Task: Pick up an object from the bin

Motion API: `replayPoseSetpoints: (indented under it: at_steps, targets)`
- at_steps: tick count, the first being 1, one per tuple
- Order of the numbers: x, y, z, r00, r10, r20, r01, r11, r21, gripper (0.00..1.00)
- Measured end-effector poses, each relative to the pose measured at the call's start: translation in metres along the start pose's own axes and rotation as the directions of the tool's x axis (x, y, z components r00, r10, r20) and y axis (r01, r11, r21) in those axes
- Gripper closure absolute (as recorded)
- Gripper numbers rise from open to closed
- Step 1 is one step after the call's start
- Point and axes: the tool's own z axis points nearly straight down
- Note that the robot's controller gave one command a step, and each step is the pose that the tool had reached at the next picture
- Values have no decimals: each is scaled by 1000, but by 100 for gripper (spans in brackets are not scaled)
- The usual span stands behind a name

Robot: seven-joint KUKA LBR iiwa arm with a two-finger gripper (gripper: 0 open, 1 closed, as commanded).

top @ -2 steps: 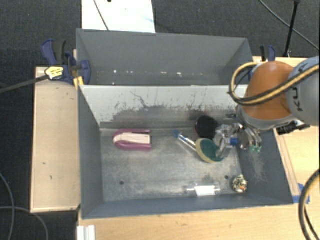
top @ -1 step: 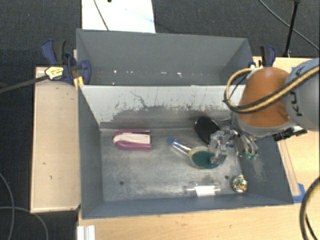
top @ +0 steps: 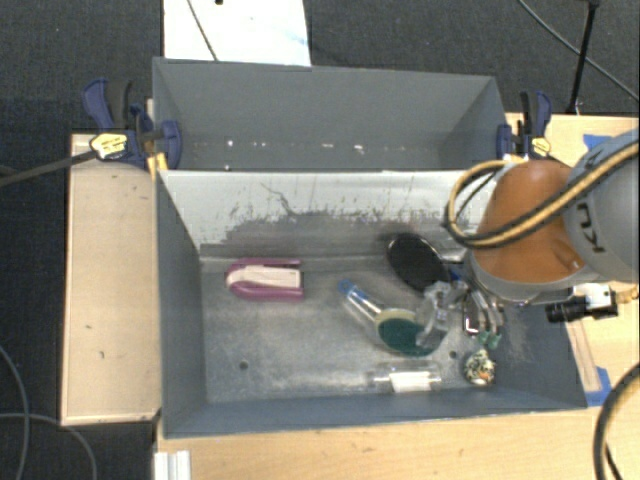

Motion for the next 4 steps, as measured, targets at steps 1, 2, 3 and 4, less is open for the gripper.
replayPoseSetpoints:
  at_steps: [1, 2, 3, 4]
  targets:
    - [-1, 0, 0, 1000, -3, 2, 3, 1000, 0, 0]
    - [7, -3, 47, 997, 77, -1, -77, 997, -2, 0]
    - [4, -4, 46, 997, 74, 9, -74, 997, -2, 100]
    - [22, 69, 46, 998, 57, 8, -57, 998, -3, 100]
